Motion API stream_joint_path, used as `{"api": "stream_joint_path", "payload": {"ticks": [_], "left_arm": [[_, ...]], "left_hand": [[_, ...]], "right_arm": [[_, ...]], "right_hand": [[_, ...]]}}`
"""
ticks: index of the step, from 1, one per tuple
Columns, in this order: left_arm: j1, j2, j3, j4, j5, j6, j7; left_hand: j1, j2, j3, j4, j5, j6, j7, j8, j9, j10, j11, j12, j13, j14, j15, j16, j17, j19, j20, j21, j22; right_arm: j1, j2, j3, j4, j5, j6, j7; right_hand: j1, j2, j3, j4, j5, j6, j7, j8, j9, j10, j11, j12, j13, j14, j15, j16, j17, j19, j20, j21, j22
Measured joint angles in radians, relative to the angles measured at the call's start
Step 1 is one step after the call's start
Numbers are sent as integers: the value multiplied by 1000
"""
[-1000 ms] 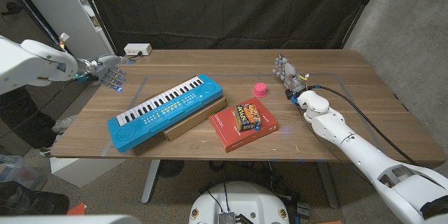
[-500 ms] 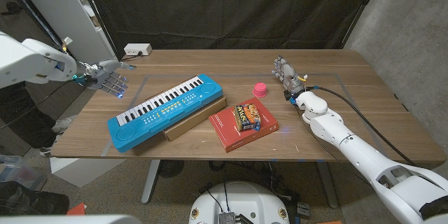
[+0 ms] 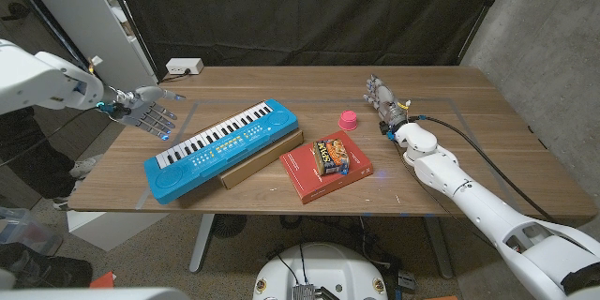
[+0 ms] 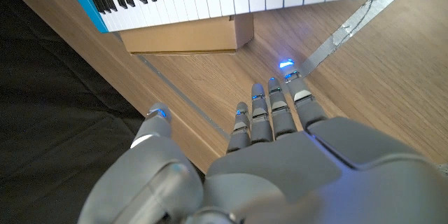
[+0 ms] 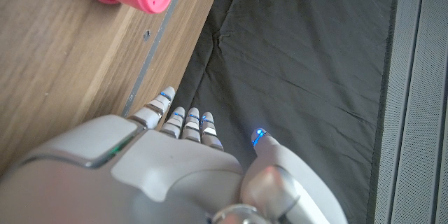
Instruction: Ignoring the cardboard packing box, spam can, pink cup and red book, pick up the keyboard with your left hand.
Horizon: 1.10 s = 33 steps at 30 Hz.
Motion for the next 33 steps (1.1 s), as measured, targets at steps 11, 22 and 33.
{"api": "stream_joint_path", "payload": {"ticks": [11, 22, 33], "left_arm": [[-93, 0, 105, 29, 39, 14, -81], [-178, -29, 197, 44, 112, 48, -136], [-267, -68, 294, 70, 220, 57, -232]], "left_hand": [[4, -4, -12, 4, 0, 29, 4, -5, 0, 44, 9, 0, 0, 47, 3, 3, 2, 49, 4, 0, 0], [5, -5, -19, 5, 0, 44, 6, -9, 0, 73, 9, 0, 5, 83, 0, 3, 2, 85, 4, -7, 0], [9, -9, -27, 5, 0, 62, 2, -9, 0, 94, 9, 0, 5, 102, -3, 3, 2, 111, -1, -11, 0]], "right_arm": [[1, 3, -1, 8, -3, 2, -1], [-2, 3, -1, 8, -3, 10, -4], [-12, -2, 6, 2, -3, 18, -9]], "right_hand": [[0, 0, 0, 0, 0, 0, 0, 0, 0, 0, 0, 0, 0, 0, 0, 0, 0, 0, 0, 0, 0], [0, 0, 0, 0, 0, 0, 0, -8, 0, 0, 0, 0, 0, 5, -6, 0, 0, 0, 0, 0, 0], [0, 0, 0, 0, 0, 0, 0, -8, 0, 0, 0, 0, 0, 5, -5, 0, 0, 0, 0, 0, 0]]}}
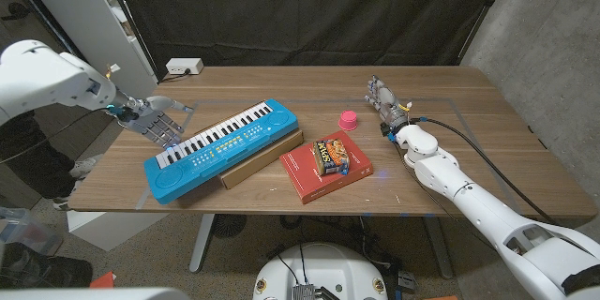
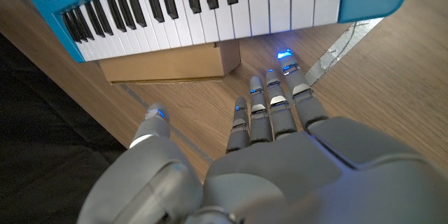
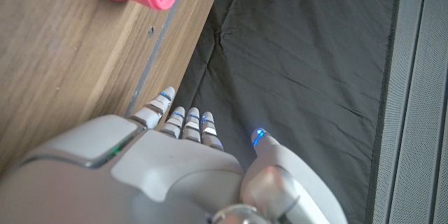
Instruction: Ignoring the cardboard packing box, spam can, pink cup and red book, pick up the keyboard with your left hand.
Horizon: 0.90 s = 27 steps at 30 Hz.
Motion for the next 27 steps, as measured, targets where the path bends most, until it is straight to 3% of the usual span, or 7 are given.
{"api": "stream_joint_path", "payload": {"ticks": [9, 12, 14, 20, 26, 27], "left_arm": [[-92, -31, 105, 24, 109, -3, -122], [-131, -41, 153, 37, 151, -16, -179], [-131, -41, 153, 37, 176, -26, -214], [-195, -57, 228, 56, 251, -55, -328], [-214, -63, 250, 68, 309, -90, -440], [-243, -77, 285, 99, 321, -100, -467]], "left_hand": [[8, -6, -5, -5, 0, 5, 5, -8, 0, -3, 3, -15, 0, 5, 5, -11, -2, 5, 5, -12, 0], [42, -6, -11, -11, 0, -22, 1, -15, 0, -17, 5, -35, 0, -7, 17, -22, 0, 5, 5, -34, 0], [58, -12, -14, -14, 0, -44, 0, -15, 0, -30, 8, -47, 0, -15, 25, -28, 0, 5, 5, -52, 1], [122, 19, -137, 9, 3, -67, -2, -15, 5, -31, 9, -64, 5, -28, 27, -30, 0, 75, 10, -229, 10], [142, 39, -203, 11, 5, -37, 2, -15, 5, -3, 7, -64, 5, 15, 26, -30, 0, 148, 10, -289, 12], [142, 39, -208, 11, 5, -36, 0, -15, 5, -2, 9, -64, 5, 17, 28, -30, 0, 158, 10, -292, 12]], "right_arm": [[-9, -2, 7, -3, 0, 10, -8], [-11, -2, 8, -3, 0, 14, -9], [-13, -1, 8, -3, 0, 16, -10], [-18, -1, 10, -7, -1, 23, -17], [-22, 0, 13, -11, -2, 25, -21], [-22, 0, 13, -12, -4, 28, -25]], "right_hand": [[0, 0, 0, 0, 0, 0, 0, 0, 0, 0, 0, 0, 0, 0, 0, 0, 0, 0, 0, 0, 0], [0, 0, 0, 0, 0, 0, 0, 0, 0, 0, 0, 0, 0, 0, 0, 0, -2, 0, 0, 0, 0], [0, 0, 0, 0, 0, 0, 0, 0, 0, 0, 0, 0, 0, 0, 0, 0, -2, 0, 0, 0, 0], [5, 5, 0, 0, 0, 0, 0, 0, 0, 0, 0, 0, 0, 0, 0, 0, -2, 4, -4, 0, 0], [5, 5, 0, 0, 0, 0, 0, 0, 0, 0, 0, 0, 0, 9, -2, 0, -2, 6, -6, 0, 0], [5, 5, 0, 0, 0, 0, 0, 0, 0, 0, 0, 0, 0, 9, -2, 0, -2, 6, -6, 0, 0]]}}
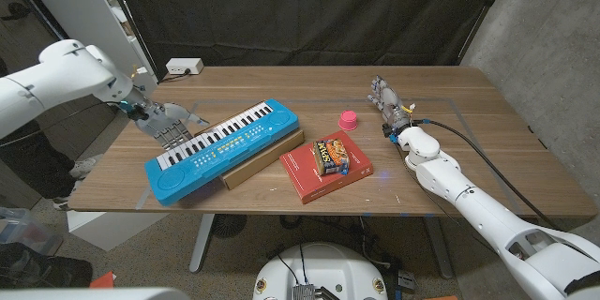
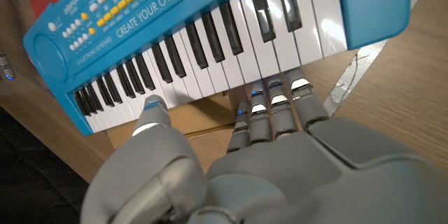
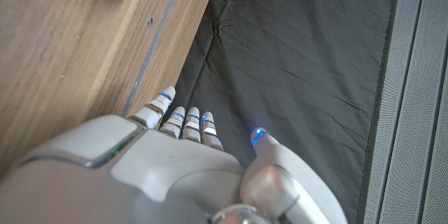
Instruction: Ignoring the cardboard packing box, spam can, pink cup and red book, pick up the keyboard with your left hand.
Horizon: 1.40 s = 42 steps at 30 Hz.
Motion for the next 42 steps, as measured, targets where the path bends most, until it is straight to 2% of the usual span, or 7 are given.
{"api": "stream_joint_path", "payload": {"ticks": [6, 12, 19, 26, 35, 40, 42], "left_arm": [[-32, -20, 38, 50, 44, -45, -105], [-45, -38, 60, 87, 88, -99, -194], [-37, -49, 62, 110, 115, -153, -234], [-6, -48, 40, 113, 126, -190, -236], [87, -8, -44, 46, 86, -164, -112], [196, 39, -152, -40, 8, -118, 15], [235, 54, -194, -65, -24, -109, 56]], "left_hand": [[41, 5, -46, -4, 6, 9, 2, 0, 0, 10, 0, 0, 5, 13, 3, 0, 0, 21, 1, -15, 5], [176, 21, -75, -9, 6, -12, 1, 0, 0, 2, 0, 0, 14, 9, -2, 0, 0, 21, 1, -19, 5], [398, 73, -28, -47, 11, -8, -2, 11, 6, 23, -20, 19, 22, 45, -40, 2, 0, 59, -37, -3, 7], [606, 119, 44, -51, -1, 130, 9, 43, 19, 145, -106, 74, 38, 171, -136, 34, 5, 148, -106, 49, 17], [714, 105, 99, -52, -11, 363, 20, 106, 41, 356, -221, 161, 67, 399, -260, 80, 6, 249, -187, 155, 32], [750, 68, 99, -52, -11, 605, -10, 186, 61, 432, -184, 261, 73, 507, -187, 166, 11, 272, -168, 263, 59], [757, 62, 99, -52, -13, 661, -16, 202, 62, 463, -177, 288, 74, 536, -169, 206, 11, 294, -180, 294, 67]], "right_arm": [[-1, 1, 1, -2, -3, 3, -5], [-1, 3, 1, -2, -5, 3, -7], [7, 7, 0, 5, -7, 3, -8], [23, 17, -7, 25, -10, 3, -5], [45, 30, -16, 55, -15, 9, 10], [48, 31, -18, 60, -17, 11, 14], [48, 31, -18, 60, -17, 12, 14]], "right_hand": [[0, 0, 0, 0, 0, 0, 0, 0, 0, 0, 0, 0, 0, 0, 0, 0, 0, 0, 0, 0, 0], [0, 0, 0, 0, 4, 0, 0, 0, 0, 6, -6, 0, 0, 0, 0, 0, 0, 0, 0, 0, 0], [0, 0, 0, 0, 4, 0, 0, 0, 0, 6, -6, 0, 0, 0, 0, 0, 0, 0, 0, 0, 0], [0, 0, 0, 0, 4, 0, 0, 0, 0, 6, -6, 0, 0, 5, 5, 0, 0, 0, 0, 0, 0], [0, 0, 0, 0, 4, 0, 0, 0, 0, 6, -6, 0, 0, 5, 5, 0, 0, 0, 0, 0, 0], [0, 0, 0, 0, 4, 0, 0, 0, 0, 6, -6, 0, 0, 5, 5, 0, 0, 0, 0, 0, 0], [0, 0, 0, 0, 4, 0, 0, 0, 0, 6, -6, 0, 0, 5, 5, 0, 0, 0, 0, 0, 0]]}}
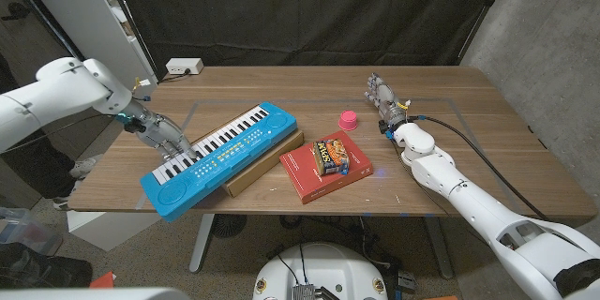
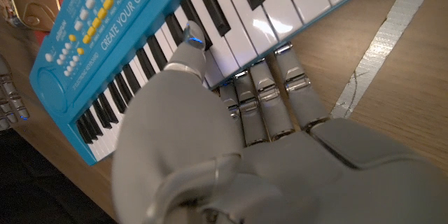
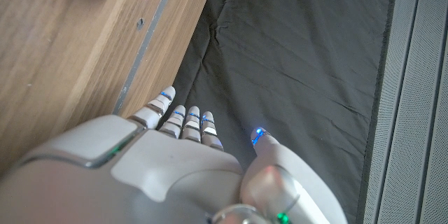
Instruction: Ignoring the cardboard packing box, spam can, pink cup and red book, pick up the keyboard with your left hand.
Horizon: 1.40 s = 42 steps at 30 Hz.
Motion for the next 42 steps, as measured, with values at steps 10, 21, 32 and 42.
{"api": "stream_joint_path", "payload": {"ticks": [10, 21, 32, 42], "left_arm": [[279, 64, -284, -91, -295, -39, 350], [576, 57, -550, -133, -469, -133, 695], [808, -19, -712, -156, -491, -198, 872], [884, -106, -782, -170, -455, -279, 932]], "left_hand": [[14, -15, -2, 2, -6, 70, 15, 0, 0, 64, 21, 24, 60, 57, -7, 45, 76, 85, -73, 55, 11], [14, -15, -5, 4, -9, 81, 25, 0, -5, 76, 30, 24, 81, 72, -19, 56, 99, 112, -96, 78, 17], [14, -23, -10, 9, -9, 81, 25, 0, -12, 78, 28, 28, 115, 84, -27, 62, 107, 132, -108, 97, 16], [6, -33, -10, 9, -10, 81, 25, 0, -12, 84, 30, 29, 123, 90, -31, 62, 108, 135, -112, 110, 17]], "right_arm": [[-3, -8, 0, -9, -3, 2, 1], [-6, -13, -3, -20, -8, 2, 4], [-12, -18, -4, -37, -15, 0, -3], [-25, -26, -1, -59, -19, -3, -13]], "right_hand": [[0, 0, 0, 0, 0, 0, 0, 0, 0, 4, 4, 0, 0, 0, 0, 0, 0, 0, 0, 0, 0], [0, 0, 4, -4, 0, 0, 0, 0, 0, 4, 4, 0, 0, 0, 0, 0, 0, 0, 0, 0, 0], [0, 0, 4, -4, 0, 0, 0, 0, 0, 4, 4, 0, 0, 0, 0, 0, 0, 0, 0, 0, 0], [0, 0, 4, -4, 0, 0, 0, 0, 0, 4, 4, 0, 0, 0, 0, 0, 0, 0, 0, 0, 0]]}}
